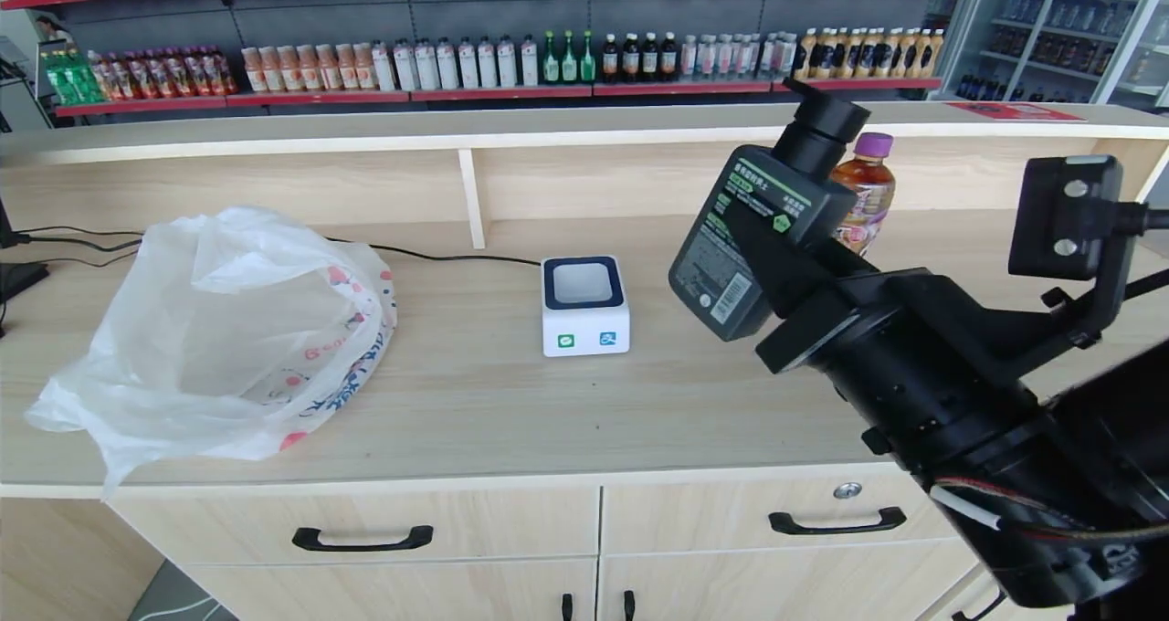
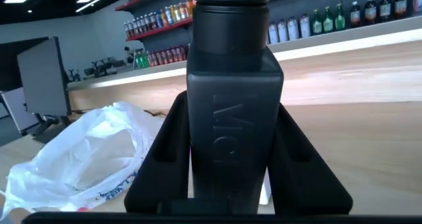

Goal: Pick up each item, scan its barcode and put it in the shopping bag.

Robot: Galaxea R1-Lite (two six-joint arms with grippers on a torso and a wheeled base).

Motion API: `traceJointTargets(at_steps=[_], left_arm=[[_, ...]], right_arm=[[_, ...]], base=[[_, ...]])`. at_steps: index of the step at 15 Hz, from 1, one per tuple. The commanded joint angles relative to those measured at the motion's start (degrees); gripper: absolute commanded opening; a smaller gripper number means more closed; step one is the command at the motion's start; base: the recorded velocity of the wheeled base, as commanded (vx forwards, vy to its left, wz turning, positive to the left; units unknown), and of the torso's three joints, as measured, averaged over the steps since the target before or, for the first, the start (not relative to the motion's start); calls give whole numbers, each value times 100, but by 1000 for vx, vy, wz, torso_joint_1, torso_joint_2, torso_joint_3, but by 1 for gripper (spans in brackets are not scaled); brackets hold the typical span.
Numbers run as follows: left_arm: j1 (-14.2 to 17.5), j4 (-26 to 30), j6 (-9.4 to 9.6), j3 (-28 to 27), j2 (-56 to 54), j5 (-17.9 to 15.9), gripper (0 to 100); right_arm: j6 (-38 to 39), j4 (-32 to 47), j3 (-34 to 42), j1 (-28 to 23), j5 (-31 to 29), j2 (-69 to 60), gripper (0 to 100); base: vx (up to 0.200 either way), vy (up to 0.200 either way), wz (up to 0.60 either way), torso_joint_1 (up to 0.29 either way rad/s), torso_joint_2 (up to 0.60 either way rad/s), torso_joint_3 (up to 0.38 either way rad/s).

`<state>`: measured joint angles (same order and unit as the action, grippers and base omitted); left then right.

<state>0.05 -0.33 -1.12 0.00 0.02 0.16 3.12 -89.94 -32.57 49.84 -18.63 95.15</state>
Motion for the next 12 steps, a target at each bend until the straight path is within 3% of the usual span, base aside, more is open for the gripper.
traceJointTargets(at_steps=[1, 12], left_arm=[[4, -2, -2, 0, 6, 2, 100], [4, -2, -2, 0, 6, 2, 100]], right_arm=[[101, -6, -135, 861, 8, -14, 0], [409, -6, -663, 2004, -1, -181, 0]], base=[[0, 0, 0, 0, 0, 0], [0, 0, 0, 0, 0, 0]])
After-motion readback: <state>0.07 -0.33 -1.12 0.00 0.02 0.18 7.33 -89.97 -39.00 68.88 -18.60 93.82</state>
